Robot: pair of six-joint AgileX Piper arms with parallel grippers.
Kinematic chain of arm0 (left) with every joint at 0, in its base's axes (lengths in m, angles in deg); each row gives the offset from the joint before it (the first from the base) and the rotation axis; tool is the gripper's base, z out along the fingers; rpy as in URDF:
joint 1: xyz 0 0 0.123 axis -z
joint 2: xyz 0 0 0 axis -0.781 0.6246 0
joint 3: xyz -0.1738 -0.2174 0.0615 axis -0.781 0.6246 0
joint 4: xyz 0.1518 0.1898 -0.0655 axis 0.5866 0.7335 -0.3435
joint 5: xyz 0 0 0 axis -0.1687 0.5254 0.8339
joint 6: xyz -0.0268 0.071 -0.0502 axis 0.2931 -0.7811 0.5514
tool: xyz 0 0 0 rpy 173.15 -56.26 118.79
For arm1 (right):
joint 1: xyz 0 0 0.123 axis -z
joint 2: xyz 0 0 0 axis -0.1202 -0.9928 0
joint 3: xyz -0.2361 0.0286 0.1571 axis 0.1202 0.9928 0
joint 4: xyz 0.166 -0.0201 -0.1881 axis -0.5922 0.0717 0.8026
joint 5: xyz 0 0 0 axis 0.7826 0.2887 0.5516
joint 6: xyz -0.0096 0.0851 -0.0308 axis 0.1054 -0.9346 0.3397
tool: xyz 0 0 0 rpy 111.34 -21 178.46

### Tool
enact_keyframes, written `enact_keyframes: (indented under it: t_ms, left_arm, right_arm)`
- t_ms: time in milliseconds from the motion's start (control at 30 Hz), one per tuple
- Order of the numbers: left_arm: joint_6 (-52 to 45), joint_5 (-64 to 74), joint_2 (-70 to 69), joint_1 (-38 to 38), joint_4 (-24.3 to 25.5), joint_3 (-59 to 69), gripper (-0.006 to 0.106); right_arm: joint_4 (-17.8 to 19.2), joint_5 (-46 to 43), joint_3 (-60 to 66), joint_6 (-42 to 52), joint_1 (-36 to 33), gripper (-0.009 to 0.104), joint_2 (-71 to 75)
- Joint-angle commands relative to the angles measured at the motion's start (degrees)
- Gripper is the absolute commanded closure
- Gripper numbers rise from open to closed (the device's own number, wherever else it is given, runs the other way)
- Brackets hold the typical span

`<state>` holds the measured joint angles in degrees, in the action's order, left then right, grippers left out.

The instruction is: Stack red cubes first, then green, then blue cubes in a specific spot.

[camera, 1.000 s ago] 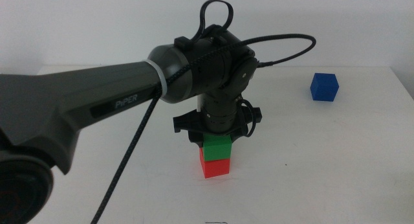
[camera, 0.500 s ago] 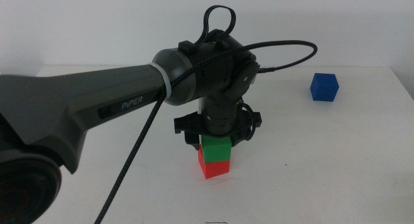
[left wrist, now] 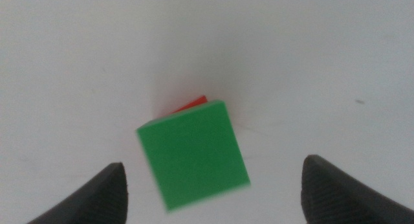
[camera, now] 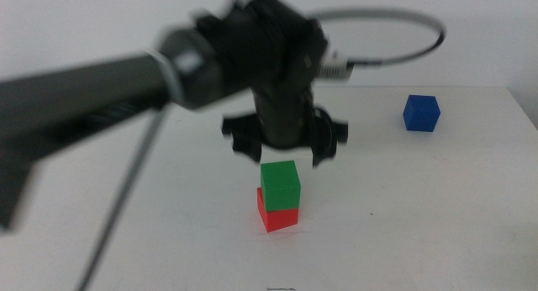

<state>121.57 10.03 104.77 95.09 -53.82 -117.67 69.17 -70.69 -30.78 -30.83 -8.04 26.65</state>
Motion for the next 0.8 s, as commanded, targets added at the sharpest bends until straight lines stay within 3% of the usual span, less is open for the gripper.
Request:
enact_keyframes:
  t_ms: [0, 100, 233, 367, 600, 767]
  left_arm:
    - [-5.4, 0.8, -8.2, 0.1, 0.2, -2.6, 0.011]
    - [-9.5, 1.9, -13.5, 0.1, 1.9, -2.6, 0.011]
    - [-22.0, 6.6, -19.5, -1.7, 2.9, -2.2, 0.010]
    - [-35.7, 7.2, -28.9, -8.6, -7.2, 3.6, 0.010]
    - [-48.1, -5.3, -45.3, -19.9, -24.9, 22.5, 0.010]
    - [-52.2, -8.3, -50.0, -21.7, -29.4, 28.1, 0.010]
  right_arm:
    - [0.5, -4.3, -1.3, 0.5, 0.4, 0.017, 0.9]
    - [0.5, -4.3, -1.3, 0.5, 0.4, 0.017, 0.9]
    - [0.5, -4.3, -1.3, 0.5, 0.4, 0.017, 0.9]
    - [0.5, -4.3, -1.3, 0.6, 0.4, 0.017, 0.9]
    - [0.5, -4.3, -1.3, 0.5, 0.4, 0.017, 0.9]
    - [0.5, -4.3, -1.3, 0.5, 0.4, 0.017, 0.9]
